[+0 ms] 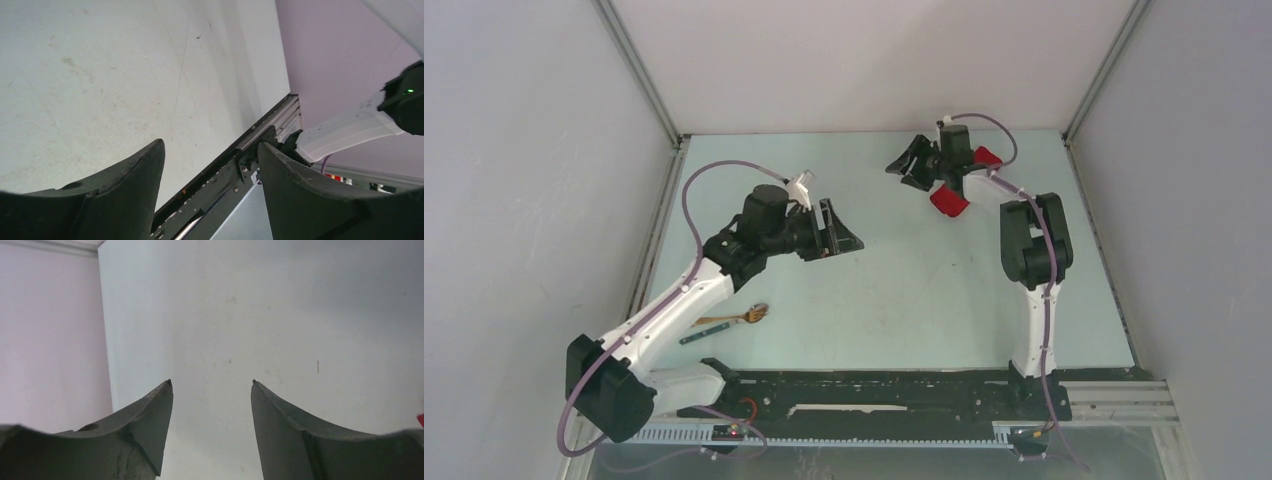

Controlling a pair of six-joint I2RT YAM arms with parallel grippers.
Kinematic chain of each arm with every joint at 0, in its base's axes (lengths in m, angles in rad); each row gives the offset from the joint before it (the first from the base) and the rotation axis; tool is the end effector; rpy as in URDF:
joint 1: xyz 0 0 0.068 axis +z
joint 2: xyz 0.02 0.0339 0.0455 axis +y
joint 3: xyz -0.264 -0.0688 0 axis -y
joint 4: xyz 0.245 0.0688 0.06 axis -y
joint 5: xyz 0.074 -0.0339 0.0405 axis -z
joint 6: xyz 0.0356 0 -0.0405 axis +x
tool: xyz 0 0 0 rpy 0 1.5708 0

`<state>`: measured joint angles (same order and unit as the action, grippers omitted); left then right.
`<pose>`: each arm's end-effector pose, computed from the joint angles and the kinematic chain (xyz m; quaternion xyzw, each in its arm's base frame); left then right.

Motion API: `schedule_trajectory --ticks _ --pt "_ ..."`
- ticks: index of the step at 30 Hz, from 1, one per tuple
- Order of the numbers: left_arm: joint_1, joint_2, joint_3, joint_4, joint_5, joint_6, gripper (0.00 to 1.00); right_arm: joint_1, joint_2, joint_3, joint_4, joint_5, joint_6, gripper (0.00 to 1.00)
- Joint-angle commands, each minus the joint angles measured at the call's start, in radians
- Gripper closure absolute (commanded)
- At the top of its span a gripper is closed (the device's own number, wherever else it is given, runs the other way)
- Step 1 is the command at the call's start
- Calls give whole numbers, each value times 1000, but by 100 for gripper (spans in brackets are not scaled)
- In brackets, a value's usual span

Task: Fold the napkin into a case and place the utensils inside
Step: Move the smaller rectangle folded napkin to the corner of the board, then pick up the utensils from the corner of the board.

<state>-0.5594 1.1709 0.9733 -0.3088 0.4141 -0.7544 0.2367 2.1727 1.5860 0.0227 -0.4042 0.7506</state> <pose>0.2148 -0.1514 0.3157 0.0217 0.8494 -0.4435 0.2851 0.4798 0.1301 0.1884 0.1244 0.8546 0.3788 0.3328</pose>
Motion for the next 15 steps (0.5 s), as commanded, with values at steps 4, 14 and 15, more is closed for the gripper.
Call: schedule_trajectory --ticks 4,14,15 --pt "39 -65 -6 -143 -137 96 25 -18 -219 -20 -307 -95 -306 28" --pt "172 -78 42 -639 -468 182 21 154 -512 -408 -314 -165 -403 29" --pt "182 -55 53 -698 -499 190 20 194 -527 -424 -311 -159 -409 29"
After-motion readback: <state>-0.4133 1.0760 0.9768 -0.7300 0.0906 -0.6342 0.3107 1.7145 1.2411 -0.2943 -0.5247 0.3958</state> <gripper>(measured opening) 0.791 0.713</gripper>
